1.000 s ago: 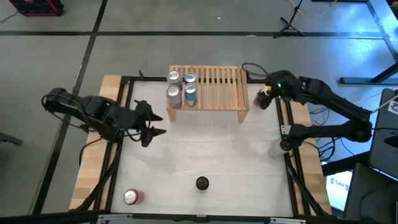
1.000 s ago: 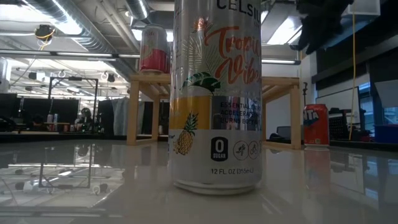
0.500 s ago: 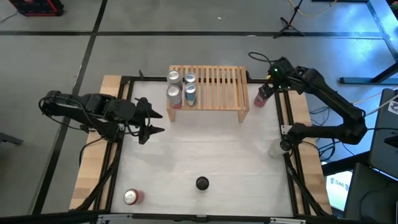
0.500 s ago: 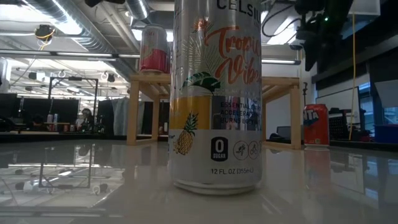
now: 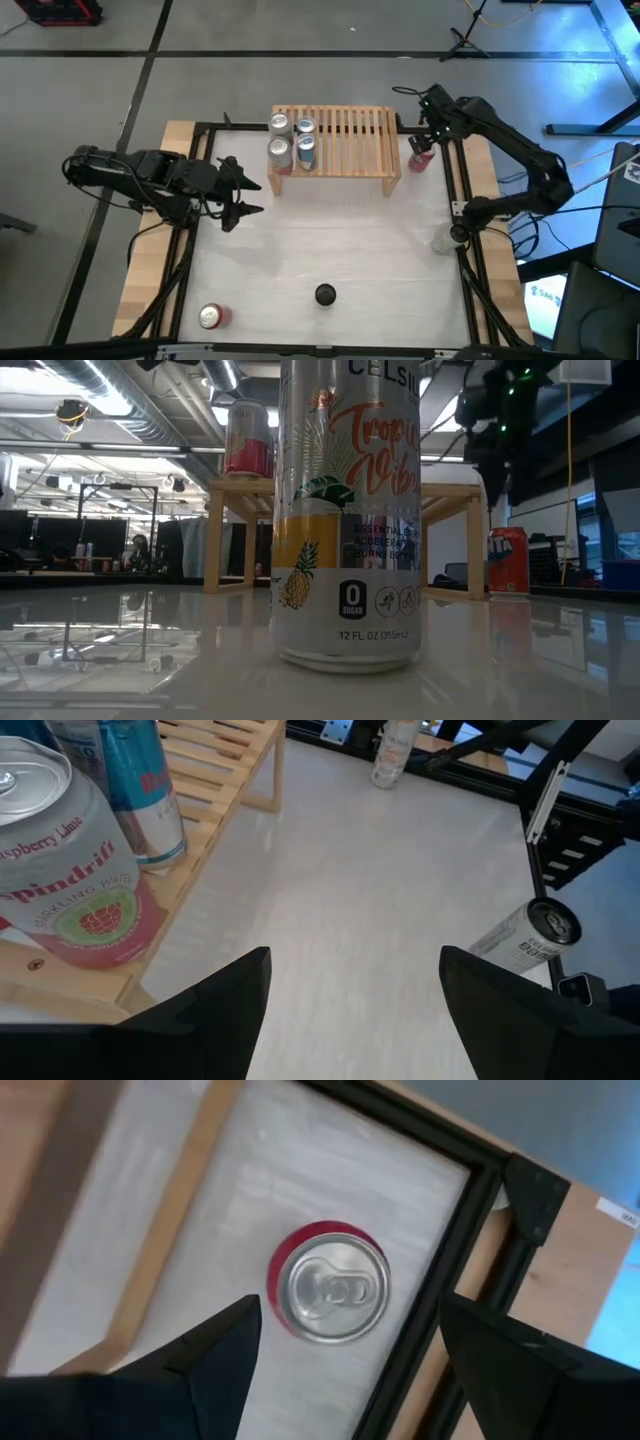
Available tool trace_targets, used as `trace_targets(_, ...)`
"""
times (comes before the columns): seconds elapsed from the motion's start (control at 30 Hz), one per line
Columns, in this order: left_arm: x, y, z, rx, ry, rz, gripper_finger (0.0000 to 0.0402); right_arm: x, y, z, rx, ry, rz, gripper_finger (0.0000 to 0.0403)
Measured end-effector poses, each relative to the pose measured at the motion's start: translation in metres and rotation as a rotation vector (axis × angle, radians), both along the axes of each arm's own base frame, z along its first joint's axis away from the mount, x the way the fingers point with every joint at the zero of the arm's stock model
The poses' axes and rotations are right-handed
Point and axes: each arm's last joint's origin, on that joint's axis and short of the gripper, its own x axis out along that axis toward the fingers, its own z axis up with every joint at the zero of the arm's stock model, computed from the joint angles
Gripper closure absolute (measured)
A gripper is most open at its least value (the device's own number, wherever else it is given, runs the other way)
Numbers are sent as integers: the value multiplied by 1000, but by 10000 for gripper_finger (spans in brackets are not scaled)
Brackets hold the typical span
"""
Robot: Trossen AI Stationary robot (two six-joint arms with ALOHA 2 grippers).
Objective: Place canned beverage on shelf
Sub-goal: Put the top red soda can on the shelf
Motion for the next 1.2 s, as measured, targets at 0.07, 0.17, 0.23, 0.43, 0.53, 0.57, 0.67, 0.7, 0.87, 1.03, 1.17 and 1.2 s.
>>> trace_targets(0.07, 0, 0, 0, 0, 0, 0, 122, 0, -7, -5, 31, -8, -8, 109)
trace_targets(0.17, 0, 0, 0, 8, 0, -5, 122, 0, -15, -12, 81, -19, -21, 109)
trace_targets(0.23, 0, 0, 0, 15, 1, -10, 122, 0, -19, -18, 106, -1, -36, 109)
trace_targets(0.43, 0, 1, 0, 29, 0, 6, 122, 5, -27, -29, 141, 17, -66, 109)
trace_targets(0.53, 0, 1, 0, 30, 0, 7, 122, 7, -30, -36, 174, 45, -69, 109)
trace_targets(0.57, 0, 1, 0, 30, 0, 7, 122, 8, -31, -38, 181, 54, -71, 109)
trace_targets(0.67, 0, 1, 0, 30, -1, 8, 122, 9, -34, -44, 195, 85, -74, 109)
trace_targets(0.7, 0, 1, 0, 30, -1, 8, 122, 10, -35, -46, 200, 95, -75, 109)
trace_targets(0.87, 0, 1, 0, 30, -1, 10, 122, 12, -39, -51, 208, 108, -76, 109)
trace_targets(1.03, 0, 1, 0, 29, -1, 11, 122, 13, -39, -52, 211, 109, -74, 109)
trace_targets(1.17, 0, 1, 0, 27, -3, 25, 122, 13, -39, -52, 214, 111, -57, 109)
trace_targets(1.2, 0, 1, 0, 26, -3, 26, 122, 13, -39, -53, 214, 113, -52, 109)
